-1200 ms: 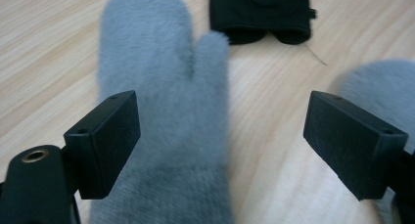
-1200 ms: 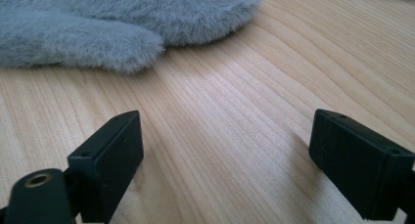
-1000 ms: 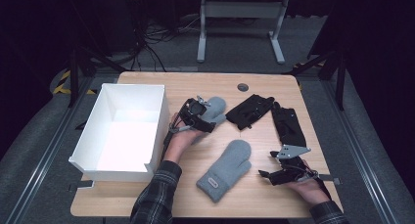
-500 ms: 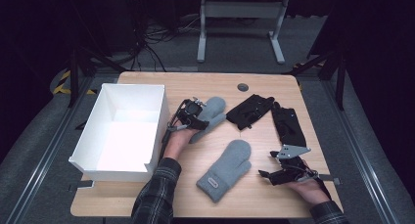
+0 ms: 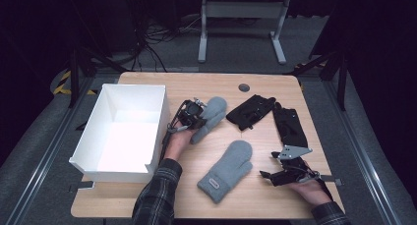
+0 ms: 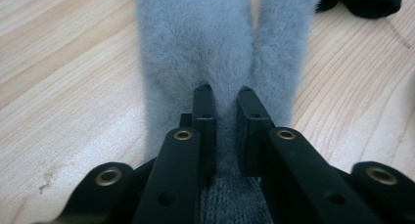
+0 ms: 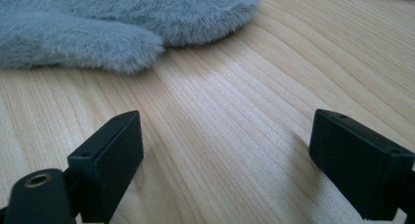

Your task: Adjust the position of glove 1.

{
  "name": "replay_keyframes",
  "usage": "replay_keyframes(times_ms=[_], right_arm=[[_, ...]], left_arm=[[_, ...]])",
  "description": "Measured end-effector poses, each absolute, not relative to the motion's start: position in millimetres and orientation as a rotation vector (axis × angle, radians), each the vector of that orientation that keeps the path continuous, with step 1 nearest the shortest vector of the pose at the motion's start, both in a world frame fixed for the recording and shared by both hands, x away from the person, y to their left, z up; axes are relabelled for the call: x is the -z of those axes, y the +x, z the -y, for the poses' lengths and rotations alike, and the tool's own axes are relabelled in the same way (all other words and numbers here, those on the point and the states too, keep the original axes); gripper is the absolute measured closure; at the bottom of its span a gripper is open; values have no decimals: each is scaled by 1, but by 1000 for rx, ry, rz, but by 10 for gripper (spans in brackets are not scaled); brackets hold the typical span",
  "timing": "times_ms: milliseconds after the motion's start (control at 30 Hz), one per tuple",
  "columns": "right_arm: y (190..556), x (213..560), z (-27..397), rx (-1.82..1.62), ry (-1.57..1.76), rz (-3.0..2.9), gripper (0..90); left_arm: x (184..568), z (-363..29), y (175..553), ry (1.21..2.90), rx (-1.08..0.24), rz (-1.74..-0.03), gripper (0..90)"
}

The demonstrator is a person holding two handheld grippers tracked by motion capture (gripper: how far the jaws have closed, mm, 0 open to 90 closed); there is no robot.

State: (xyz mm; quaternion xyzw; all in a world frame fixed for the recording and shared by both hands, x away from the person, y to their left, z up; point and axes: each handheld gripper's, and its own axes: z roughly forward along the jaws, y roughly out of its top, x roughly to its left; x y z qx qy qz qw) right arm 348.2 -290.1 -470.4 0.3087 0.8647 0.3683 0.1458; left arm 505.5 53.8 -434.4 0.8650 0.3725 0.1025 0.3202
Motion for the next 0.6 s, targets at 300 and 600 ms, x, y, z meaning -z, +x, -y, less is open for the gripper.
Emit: replay_keyframes(times_ms=[300,600], right_arm=[[348,470,290,-1060,889,-2490,135],[348,470,290,-1060,889,-2490,135]], left_arm=[[417,-56,495,2235,-240,-968,832],[390,-59,473,2184,-193,-946,832]])
